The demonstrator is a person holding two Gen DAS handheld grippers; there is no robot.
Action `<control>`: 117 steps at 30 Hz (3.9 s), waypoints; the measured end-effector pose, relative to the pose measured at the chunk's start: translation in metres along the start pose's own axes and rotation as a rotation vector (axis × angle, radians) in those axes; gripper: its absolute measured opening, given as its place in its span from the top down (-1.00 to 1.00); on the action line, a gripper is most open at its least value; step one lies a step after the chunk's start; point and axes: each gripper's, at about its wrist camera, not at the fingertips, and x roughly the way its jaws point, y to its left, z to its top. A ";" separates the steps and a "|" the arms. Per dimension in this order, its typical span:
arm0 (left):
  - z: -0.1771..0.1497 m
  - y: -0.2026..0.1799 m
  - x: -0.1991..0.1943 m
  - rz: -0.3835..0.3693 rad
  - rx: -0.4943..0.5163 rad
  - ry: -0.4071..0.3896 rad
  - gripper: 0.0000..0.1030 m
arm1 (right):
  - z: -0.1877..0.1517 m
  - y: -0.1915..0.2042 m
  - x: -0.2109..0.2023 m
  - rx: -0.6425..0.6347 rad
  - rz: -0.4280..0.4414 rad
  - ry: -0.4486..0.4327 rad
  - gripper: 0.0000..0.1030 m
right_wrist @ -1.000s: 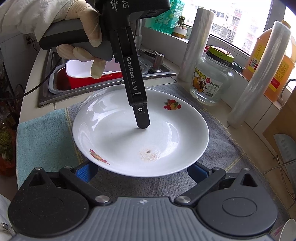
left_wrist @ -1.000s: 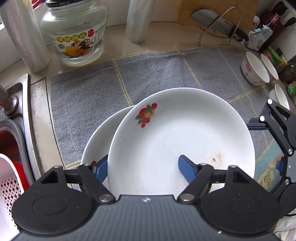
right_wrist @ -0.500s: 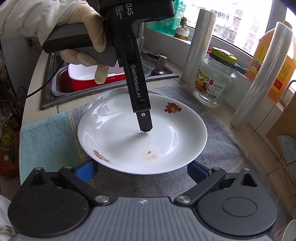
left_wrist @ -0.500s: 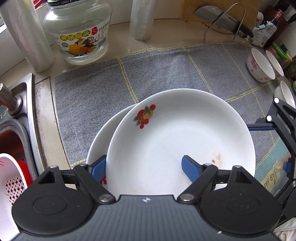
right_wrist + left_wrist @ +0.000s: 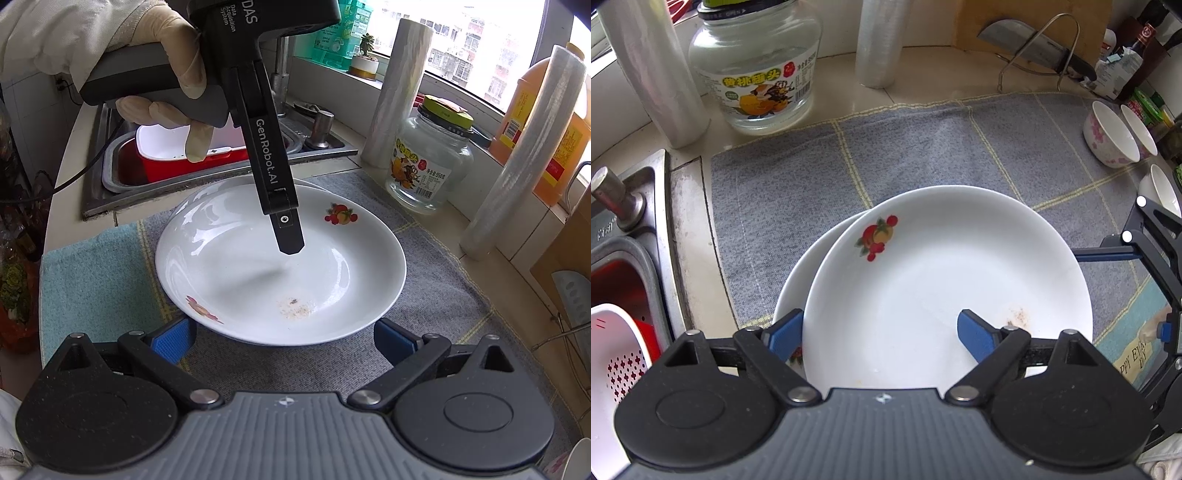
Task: Organize plates and bowls
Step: 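Carry the plate with the left tool over to the plate stack by the sink, then lower the plate onto the stack and open the left tool, then move both tools toward the rim of the white bowl on the towel, then close the right tool on the rim of the plain white bowl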
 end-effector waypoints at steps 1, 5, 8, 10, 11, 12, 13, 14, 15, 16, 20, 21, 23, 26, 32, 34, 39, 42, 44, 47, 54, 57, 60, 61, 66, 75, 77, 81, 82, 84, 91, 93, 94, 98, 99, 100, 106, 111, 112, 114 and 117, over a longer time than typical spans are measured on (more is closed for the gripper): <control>0.000 -0.001 0.000 0.003 0.004 0.001 -0.70 | 0.000 0.000 0.000 0.000 0.000 0.000 -1.00; -0.001 -0.001 -0.003 0.008 0.002 -0.012 -0.70 | 0.000 0.000 -0.001 -0.009 -0.008 -0.004 -1.00; -0.002 -0.001 -0.004 0.016 0.003 -0.013 -0.70 | 0.001 0.002 -0.003 -0.022 -0.008 -0.008 -1.00; -0.003 -0.002 -0.004 0.022 0.007 -0.015 -0.70 | 0.001 0.003 -0.002 -0.032 -0.016 -0.007 -1.00; -0.003 -0.002 -0.004 0.025 0.010 -0.014 -0.70 | 0.001 0.004 -0.002 -0.034 -0.018 -0.008 -1.00; -0.003 -0.003 -0.004 0.027 0.012 -0.013 -0.70 | 0.001 0.003 -0.002 -0.033 -0.017 -0.007 -1.00; -0.003 -0.003 -0.004 0.027 0.010 -0.013 -0.70 | 0.000 0.003 -0.002 -0.031 -0.014 -0.006 -1.00; -0.003 -0.002 -0.004 0.027 0.010 -0.012 -0.70 | 0.001 0.002 -0.002 -0.029 -0.012 -0.006 -1.00; -0.003 -0.002 -0.004 0.028 0.011 -0.012 -0.70 | 0.000 0.002 -0.002 -0.029 -0.011 -0.006 -1.00; -0.003 -0.002 -0.005 0.030 0.012 -0.013 -0.70 | 0.000 0.002 -0.001 -0.026 -0.009 -0.005 -1.00; -0.003 -0.004 -0.008 0.034 0.017 -0.018 -0.70 | 0.000 0.001 0.000 -0.016 -0.009 -0.003 -1.00; -0.003 -0.004 -0.008 0.034 0.016 -0.020 -0.70 | 0.000 0.002 0.001 -0.015 -0.009 -0.002 -1.00; -0.004 -0.004 -0.010 0.034 0.017 -0.023 -0.73 | 0.000 0.001 0.002 -0.015 -0.009 0.000 -1.00; -0.005 -0.004 -0.012 0.030 0.016 -0.026 -0.73 | 0.000 0.001 0.002 -0.014 -0.008 0.002 -1.00; -0.008 -0.002 -0.017 0.018 0.011 -0.043 -0.73 | 0.000 0.002 0.003 -0.019 -0.012 0.004 -1.00; -0.008 -0.003 -0.019 0.028 0.012 -0.050 -0.73 | 0.001 0.002 0.003 -0.021 -0.013 0.003 -1.00; -0.013 -0.001 -0.025 0.033 -0.006 -0.090 -0.73 | 0.001 0.002 0.005 -0.022 -0.018 0.004 -1.00; -0.021 -0.004 -0.035 0.056 -0.029 -0.164 -0.74 | 0.000 0.002 0.003 -0.016 -0.025 0.005 -1.00; -0.028 -0.006 -0.041 0.063 -0.054 -0.216 -0.76 | -0.002 0.000 0.001 -0.009 -0.033 0.003 -1.00; -0.039 -0.011 -0.046 0.089 -0.086 -0.280 -0.82 | -0.003 -0.005 -0.001 0.005 -0.049 0.012 -1.00; -0.069 -0.034 -0.055 0.143 -0.168 -0.424 -0.82 | -0.006 -0.014 -0.005 0.059 -0.078 0.014 -1.00; -0.080 -0.050 -0.061 0.172 -0.184 -0.489 -0.82 | -0.008 -0.014 -0.009 0.067 -0.094 0.014 -1.00; -0.089 -0.067 -0.069 0.193 -0.188 -0.562 -0.86 | -0.012 -0.015 -0.015 0.085 -0.121 0.010 -1.00; -0.091 -0.073 -0.071 0.209 -0.181 -0.585 -0.91 | -0.015 -0.016 -0.018 0.094 -0.133 0.007 -1.00; -0.090 -0.110 -0.066 0.257 -0.055 -0.645 -0.95 | -0.036 -0.023 -0.038 0.171 -0.235 0.020 -1.00; -0.065 -0.188 -0.027 0.103 0.139 -0.630 -0.95 | -0.099 -0.055 -0.106 0.380 -0.481 0.037 -1.00; -0.060 -0.209 -0.016 0.091 0.157 -0.613 -0.95 | -0.115 -0.066 -0.121 0.414 -0.521 0.030 -1.00; -0.049 -0.251 0.004 0.071 0.177 -0.571 -0.95 | -0.150 -0.089 -0.151 0.466 -0.561 0.020 -1.00; -0.046 -0.264 0.010 0.055 0.188 -0.561 -0.95 | -0.160 -0.094 -0.160 0.472 -0.570 0.020 -1.00; -0.039 -0.287 0.023 0.055 0.207 -0.547 -0.95 | -0.179 -0.102 -0.176 0.474 -0.582 0.020 -1.00; -0.021 -0.356 0.069 0.009 0.258 -0.484 -0.95 | -0.234 -0.130 -0.212 0.518 -0.595 0.037 -1.00; -0.018 -0.370 0.082 0.008 0.281 -0.459 -0.95 | -0.246 -0.135 -0.218 0.527 -0.591 0.036 -1.00; -0.016 -0.377 0.088 0.014 0.288 -0.445 -0.95 | -0.251 -0.137 -0.220 0.532 -0.588 0.036 -1.00; -0.013 -0.396 0.103 0.017 0.331 -0.430 -0.95 | -0.264 -0.147 -0.225 0.538 -0.568 0.036 -1.00; -0.011 -0.399 0.108 0.016 0.329 -0.417 -0.95 | -0.267 -0.148 -0.226 0.540 -0.564 0.036 -1.00; -0.009 -0.401 0.112 0.016 0.329 -0.405 -0.95 | -0.269 -0.150 -0.225 0.543 -0.557 0.036 -1.00; -0.006 -0.402 0.117 -0.011 0.295 -0.432 -0.99 | -0.277 -0.158 -0.223 0.554 -0.509 0.023 -1.00; -0.011 -0.400 0.119 -0.015 0.289 -0.483 -0.99 | -0.278 -0.164 -0.219 0.560 -0.480 0.022 -1.00; -0.013 -0.400 0.119 -0.014 0.286 -0.495 -0.99 | -0.277 -0.166 -0.218 0.559 -0.475 0.022 -1.00; -0.014 -0.400 0.119 -0.009 0.274 -0.503 -0.99 | -0.276 -0.167 -0.216 0.554 -0.466 0.023 -1.00; -0.013 -0.401 0.120 -0.004 0.269 -0.516 -0.99 | -0.274 -0.171 -0.213 0.548 -0.458 0.021 -1.00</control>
